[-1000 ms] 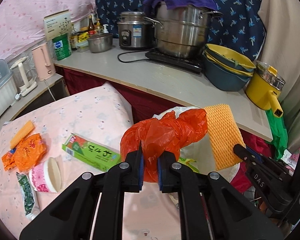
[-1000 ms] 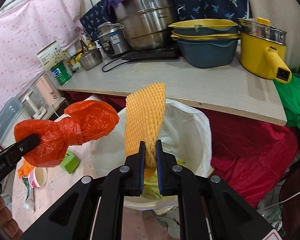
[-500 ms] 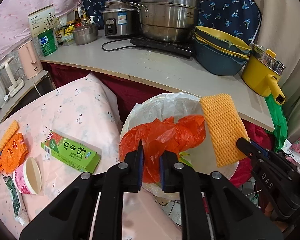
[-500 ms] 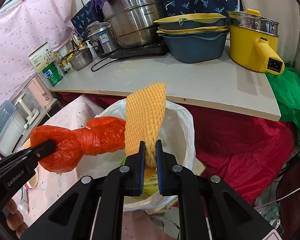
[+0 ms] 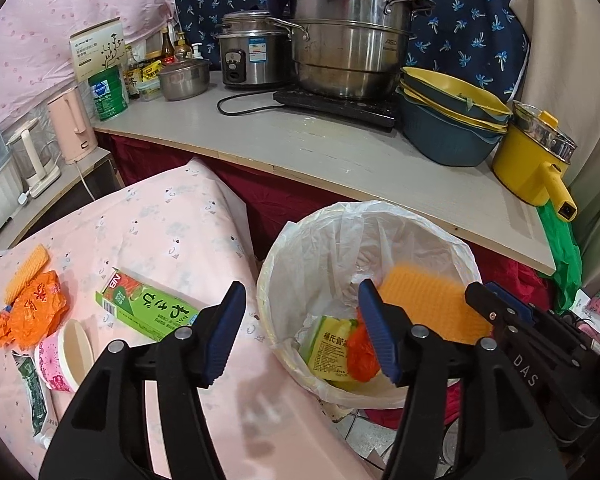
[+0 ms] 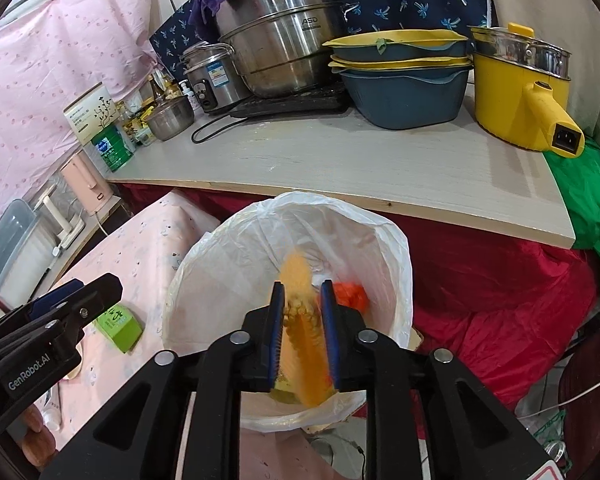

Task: Collect trash
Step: 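Carry the red bag and mesh sleeve over the white bin and open both tools, then move both open tools back over the table toward the orange bags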

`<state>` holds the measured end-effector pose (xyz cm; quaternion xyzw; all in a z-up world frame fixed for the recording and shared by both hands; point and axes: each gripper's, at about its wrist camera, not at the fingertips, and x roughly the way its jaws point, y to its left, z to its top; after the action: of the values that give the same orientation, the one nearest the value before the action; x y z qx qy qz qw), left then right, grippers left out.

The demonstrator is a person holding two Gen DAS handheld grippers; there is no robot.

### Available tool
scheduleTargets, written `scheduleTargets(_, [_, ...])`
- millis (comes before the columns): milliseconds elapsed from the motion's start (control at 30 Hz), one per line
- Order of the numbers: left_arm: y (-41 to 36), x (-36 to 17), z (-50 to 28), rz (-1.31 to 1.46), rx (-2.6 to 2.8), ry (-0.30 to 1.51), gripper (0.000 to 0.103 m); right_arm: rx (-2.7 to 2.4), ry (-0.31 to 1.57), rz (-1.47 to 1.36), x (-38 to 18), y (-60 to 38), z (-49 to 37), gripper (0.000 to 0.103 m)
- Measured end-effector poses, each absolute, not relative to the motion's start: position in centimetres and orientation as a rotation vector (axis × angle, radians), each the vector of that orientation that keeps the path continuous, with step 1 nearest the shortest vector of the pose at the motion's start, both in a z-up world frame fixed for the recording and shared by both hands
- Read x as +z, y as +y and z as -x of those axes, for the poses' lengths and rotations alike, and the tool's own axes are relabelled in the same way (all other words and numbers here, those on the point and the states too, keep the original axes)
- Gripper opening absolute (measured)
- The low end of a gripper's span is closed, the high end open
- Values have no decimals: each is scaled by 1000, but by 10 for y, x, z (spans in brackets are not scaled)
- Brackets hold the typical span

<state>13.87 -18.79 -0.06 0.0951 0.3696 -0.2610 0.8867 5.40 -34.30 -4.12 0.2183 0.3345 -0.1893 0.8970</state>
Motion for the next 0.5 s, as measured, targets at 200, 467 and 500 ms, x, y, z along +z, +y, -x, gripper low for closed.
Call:
scheduleTargets(200, [-176,1,-142,-179,-525,774,56,-388,687,-447,-37,-337,-55,24])
scheduleTargets(467, [-153,4,-140,-161,-496,769,57,-370,680,-427,-29,-321,-56,27])
scheduleTargets(500, [-150,5,-140,-159,-491,769,58,-365,679,-424,-28,-319,-57,28])
